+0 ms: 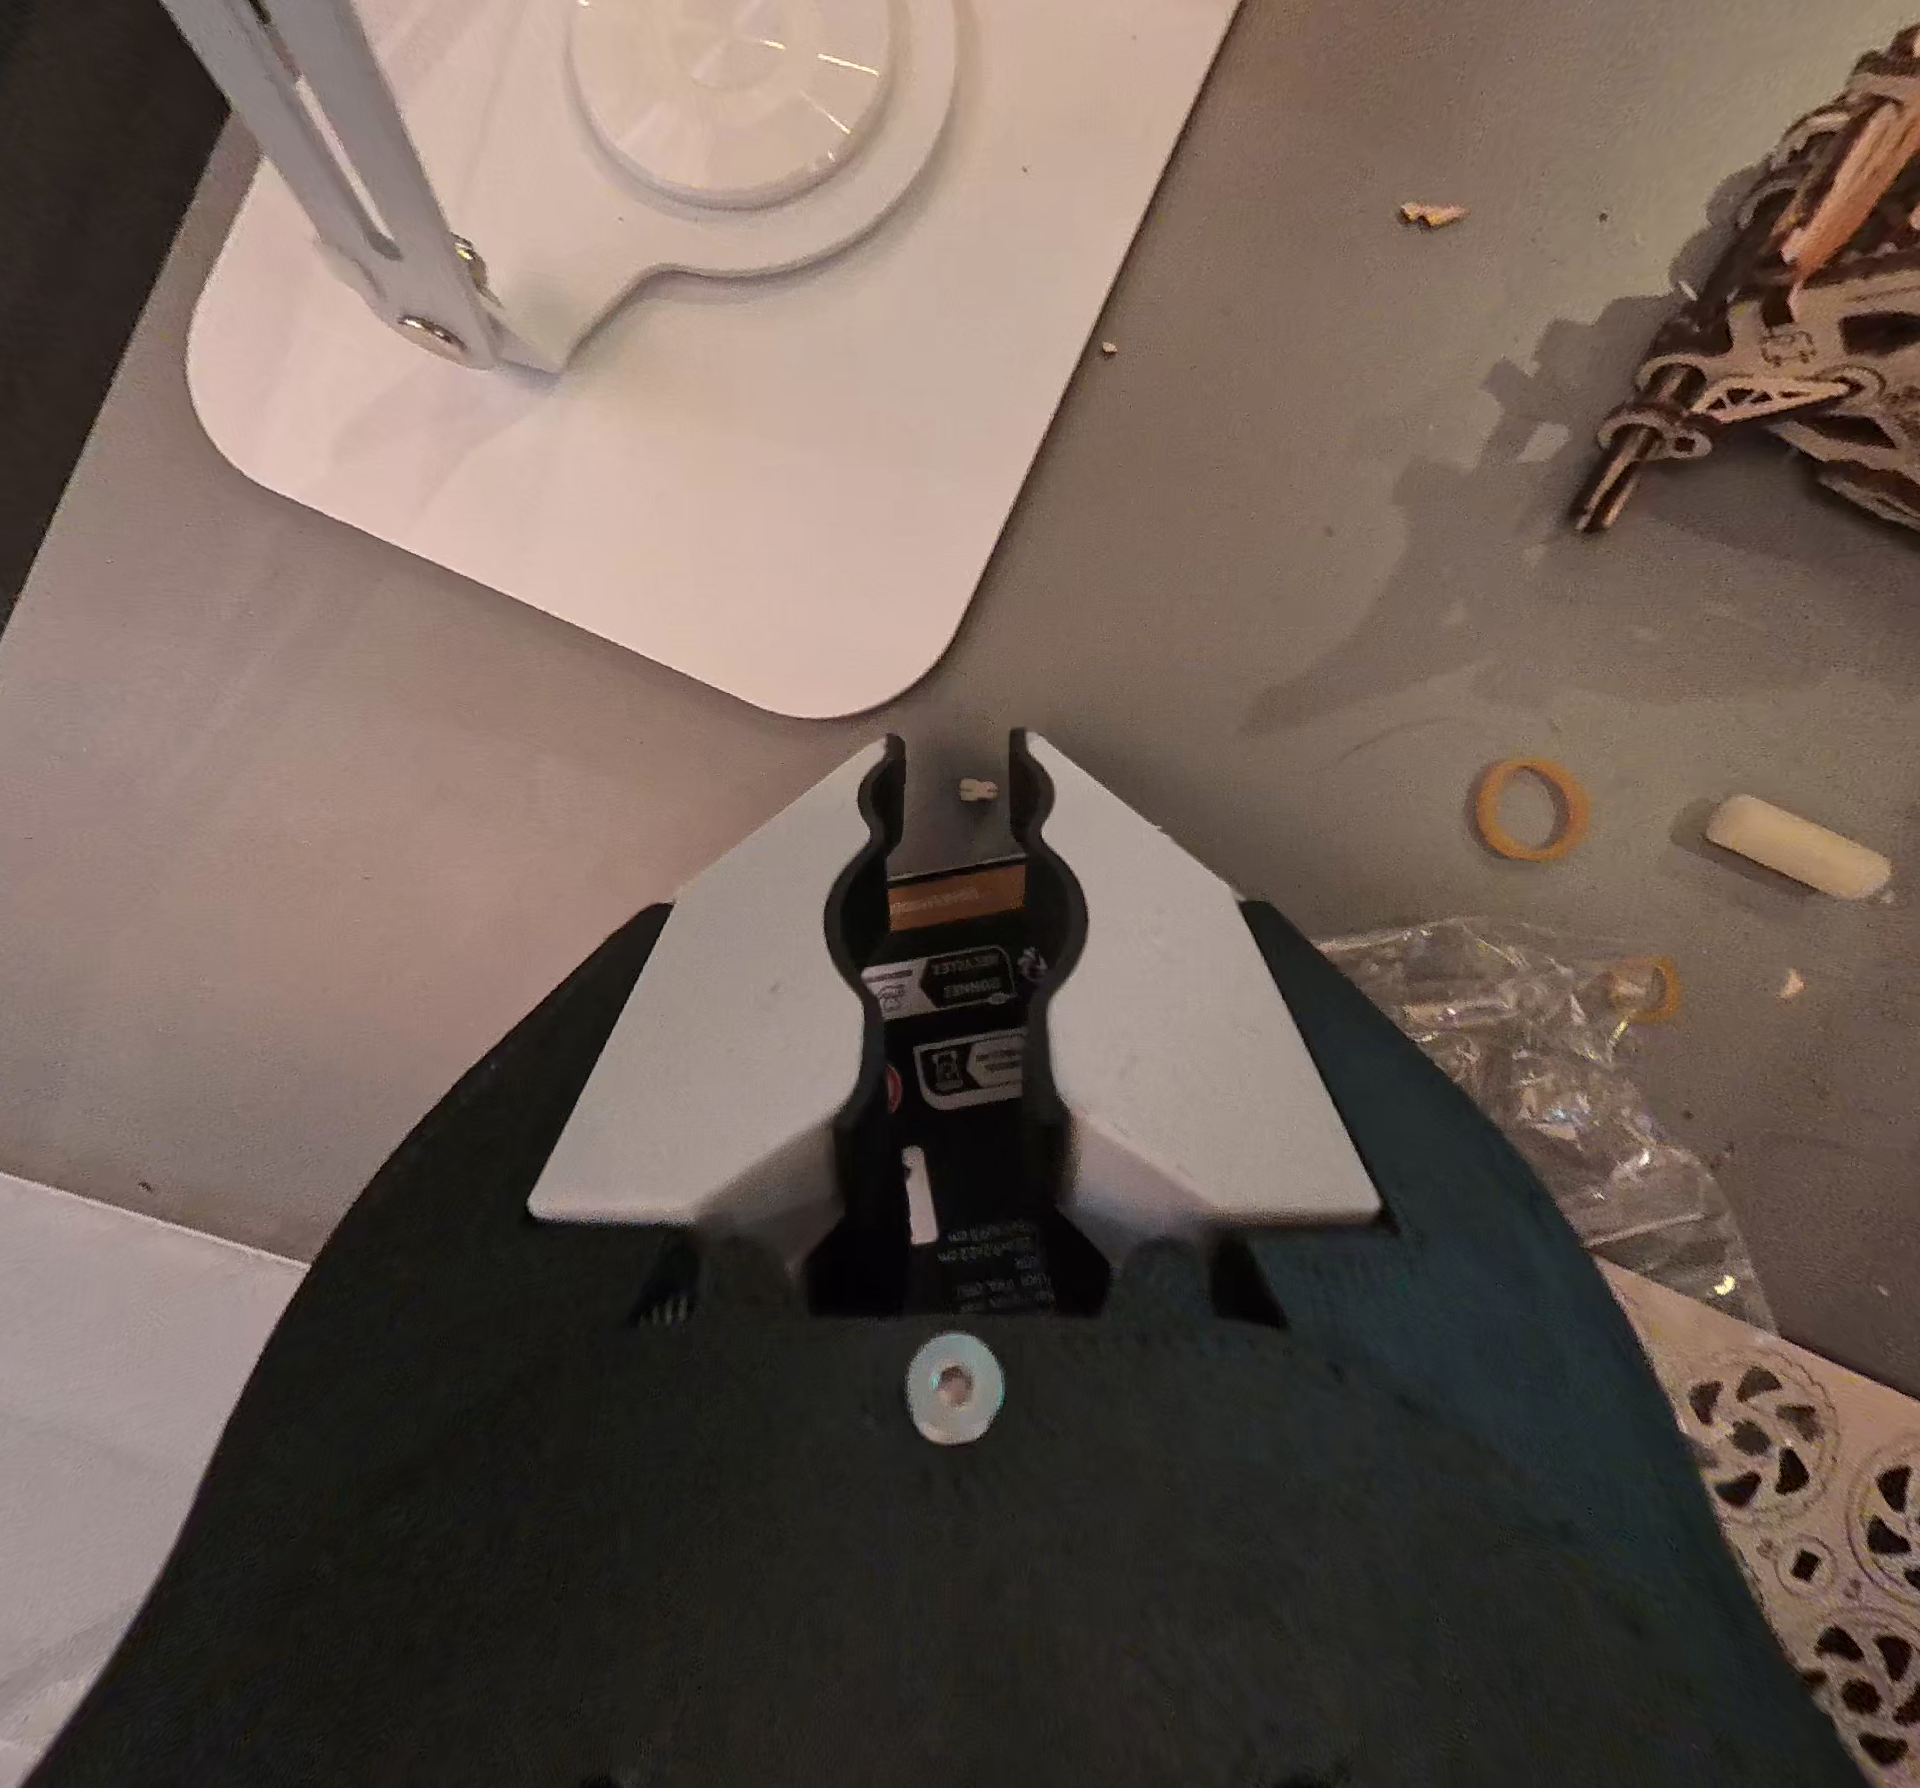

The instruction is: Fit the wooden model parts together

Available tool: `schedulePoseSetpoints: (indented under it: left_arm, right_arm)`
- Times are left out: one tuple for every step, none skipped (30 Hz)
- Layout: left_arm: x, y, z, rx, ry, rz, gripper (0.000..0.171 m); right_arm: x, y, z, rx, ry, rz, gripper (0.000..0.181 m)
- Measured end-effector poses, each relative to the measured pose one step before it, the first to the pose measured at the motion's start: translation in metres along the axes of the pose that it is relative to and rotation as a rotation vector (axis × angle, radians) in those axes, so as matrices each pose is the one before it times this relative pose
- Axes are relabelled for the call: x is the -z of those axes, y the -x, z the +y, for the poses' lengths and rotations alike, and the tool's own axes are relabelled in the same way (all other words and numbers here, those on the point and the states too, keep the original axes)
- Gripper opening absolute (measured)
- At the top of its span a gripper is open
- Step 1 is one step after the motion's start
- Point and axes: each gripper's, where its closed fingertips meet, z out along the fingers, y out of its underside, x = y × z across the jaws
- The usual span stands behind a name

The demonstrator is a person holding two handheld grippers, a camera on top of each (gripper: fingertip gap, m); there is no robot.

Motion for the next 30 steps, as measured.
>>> schedulePoseSetpoints:
  left_arm:
    - [0.00014,-0.00198,0.00181,-0.0128,0.01332,0.0073,0.017]
    - [-0.00005,-0.00030,0.00247,-0.0115,0.02113,-0.0023,0.018]
    - [0.00023,-0.00065,0.00013,-0.0050,0.00695,0.0032,0.018]
    - [-0.00033,-0.00151,-0.00004,-0.0028,0.00509,0.0108,0.018]
    - [-0.00143,-0.00027,0.00321,-0.0039,0.02532,0.0039,0.017]
    - [-0.00078,-0.00030,0.00190,-0.0087,0.01778,0.0027,0.014]
    - [-0.00023,-0.00061,0.00070,-0.0043,0.00853,0.0041,0.010]
    - [-0.00040,-0.00094,-0.00078,-0.0028,-0.00188,0.0050,0.006]
    - [0.00006,0.00005,0.00011,-0.0056,0.00392,-0.0026,0.005]
    - [-0.00002,-0.00009,-0.00001,-0.0009,0.00406,-0.0006,0.005]
    - [-0.00015,-0.00006,-0.00005,0.0005,0.00208,0.0005,0.005]
    - [0.00003,0.00000,0.00003,-0.0036,0.00120,-0.0016,0.005]
    - [0.00004,0.00009,0.00004,-0.0019,0.00167,-0.0040,0.005]
    - [0.00023,0.00008,-0.00032,-0.0030,0.00092,-0.0074,0.005]
    - [0.00083,-0.00041,-0.00123,-0.0034,-0.00555,-0.0066,0.005]
    - [0.00163,-0.00005,-0.00235,0.0023,-0.01061,-0.0110,0.005]
    - [0.00235,-0.00033,-0.00321,0.0053,-0.01353,-0.0111,0.005]
    - [0.00285,-0.00155,-0.00378,0.0016,-0.01441,-0.0087,0.005]
    - [0.00339,-0.00205,-0.00432,-0.0028,-0.01389,-0.0120,0.005]
    - [0.00348,-0.00214,-0.00448,-0.0042,-0.01032,-0.0150,0.005]
    - [0.00387,-0.00241,-0.00342,-0.0090,0.00147,-0.0153,0.005]
    - [0.00450,-0.00414,-0.00434,-0.0172,-0.00021,-0.0095,0.005]
    - [0.00559,-0.00356,-0.00700,-0.0123,-0.01434,-0.0139,0.005]
    - [0.00620,-0.00419,-0.00915,-0.0029,-0.02601,-0.0062,0.005]
    - [0.00611,-0.00506,-0.00960,-0.0033,-0.02740,0.0001,0.005]
    - [0.00612,-0.00357,-0.00864,-0.0073,-0.01969,-0.0107,0.005]
    - [0.00633,-0.00334,-0.00878,-0.0098,-0.01668,-0.0129,0.005]
    - [0.00668,-0.00472,-0.01023,-0.0024,-0.02215,-0.0056,0.005]
    - [0.00634,-0.00586,-0.01131,-0.0010,-0.02222,-0.0041,0.005]
    - [0.00509,-0.00770,-0.01172,-0.0022,-0.01877,-0.0027,0.005]
  right_arm:
    - [-0.00010,-0.00024,0.00022,-0.0012,0.0007,0.0007,0.013]
    - [-0.00001,-0.00002,0.00031,-0.0008,0.0007,0.0001,0.013]
    - [-0.00001,-0.00002,0.00015,-0.0004,0.0004,-0.0006,0.013]
    - [-0.00012,0.00013,0.00007,0.0007,0.0004,0.0001,0.012]
    - [-0.00008,0.00005,-0.00006,0.0012,0.0000,0.0004,0.012]
    - [0.00002,0.00003,-0.00028,0.0004,-0.0006,0.0000,0.012]
    - [0.00013,0.00009,-0.00048,-0.0002,-0.0024,-0.0003,0.012]
    - [0.00021,0.00020,-0.00036,0.0000,-0.0018,-0.0006,0.012]
    - [0.00014,-0.00026,0.00000,0.0006,0.0002,0.0012,0.012]
    - [0.00024,-0.00039,0.00030,-0.0001,-0.0002,0.0008,0.012]
    - [0.00023,-0.00027,0.00006,-0.0016,-0.0015,-0.0003,0.012]
    - [0.00010,-0.00041,0.00011,-0.0011,-0.0011,0.0003,0.012]
    - [0.00011,-0.00041,0.00024,0.0003,0.0003,0.0010,0.012]
    - [0.00007,-0.00012,0.00015,0.0003,-0.0005,0.0005,0.012]
    - [0.00013,0.00011,-0.00014,-0.0005,-0.0014,-0.0008,0.012]
    - [0.00008,0.00017,-0.00022,0.0000,-0.0019,-0.0005,0.012]
    - [0.00023,0.00016,-0.00006,0.0001,-0.0014,-0.0002,0.012]
    - [0.00002,0.00030,0.00000,-0.0005,-0.0017,-0.0006,0.012]
    - [-0.00008,0.00036,-0.00007,-0.0012,-0.0031,-0.0010,0.012]
    - [-0.00025,0.00048,-0.00008,-0.0018,-0.0031,-0.0018,0.012]
    - [-0.00041,0.00057,-0.00004,-0.0011,-0.0027,-0.0020,0.012]
    - [-0.00047,0.00082,0.00011,-0.0004,-0.0020,-0.0022,0.012]
    - [-0.00060,0.00094,0.00002,0.0001,-0.0019,-0.0025,0.012]
    - [-0.00066,0.00121,0.00014,0.0003,-0.0016,-0.0036,0.012]
    - [-0.00050,0.00112,0.00008,0.0016,-0.0008,-0.0025,0.012]
    - [-0.00022,0.00073,0.00007,0.0030,-0.0006,0.0004,0.012]
    - [0.00027,0.00058,0.00001,0.0024,-0.0012,0.0014,0.012]
    - [0.00049,0.00068,-0.00004,-0.0001,-0.0021,-0.0003,0.012]
    - [0.00091,0.00065,-0.00020,-0.0003,-0.0019,0.0009,0.012]
    - [0.00133,0.00048,-0.00026,0.0016,-0.0019,0.0032,0.012]
